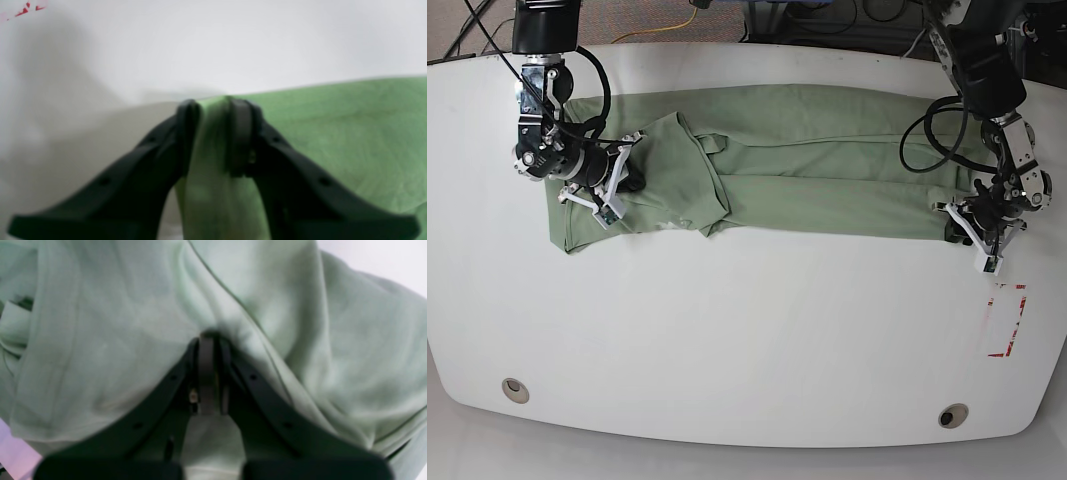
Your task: Layout the t-shirt on the table in an organized manner, then fold the t-shirt properly
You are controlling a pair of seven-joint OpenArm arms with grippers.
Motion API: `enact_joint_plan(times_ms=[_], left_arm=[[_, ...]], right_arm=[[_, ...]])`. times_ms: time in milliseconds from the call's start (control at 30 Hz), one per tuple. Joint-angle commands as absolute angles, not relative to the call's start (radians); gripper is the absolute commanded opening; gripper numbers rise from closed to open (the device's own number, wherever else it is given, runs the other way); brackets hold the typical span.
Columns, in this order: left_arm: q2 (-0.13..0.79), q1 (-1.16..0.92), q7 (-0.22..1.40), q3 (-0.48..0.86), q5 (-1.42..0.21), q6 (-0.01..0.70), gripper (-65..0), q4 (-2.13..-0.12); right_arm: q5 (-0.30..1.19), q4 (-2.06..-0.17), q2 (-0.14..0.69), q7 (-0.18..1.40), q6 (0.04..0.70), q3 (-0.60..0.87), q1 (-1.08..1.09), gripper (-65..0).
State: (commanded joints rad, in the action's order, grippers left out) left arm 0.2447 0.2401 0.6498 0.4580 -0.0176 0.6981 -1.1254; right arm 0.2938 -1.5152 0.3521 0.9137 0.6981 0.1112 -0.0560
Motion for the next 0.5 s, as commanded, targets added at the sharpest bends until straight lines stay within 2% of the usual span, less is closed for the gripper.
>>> enact_joint_plan(times_ms=[100,500], left_arm=[[0.246,0.239,0.656,0.458,-0.018,0.698,-65.0,-1.162],[0.246,0.15,0.739,0.461,-0.021,0.698,-65.0,-1.437]], right_arm=[[0.294,-1.515,0.352,0.914,0.698,0.111,-0.056,-62.3],[0.294,-1.515,0.352,0.914,0.698,0.111,-0.054,-62.3]])
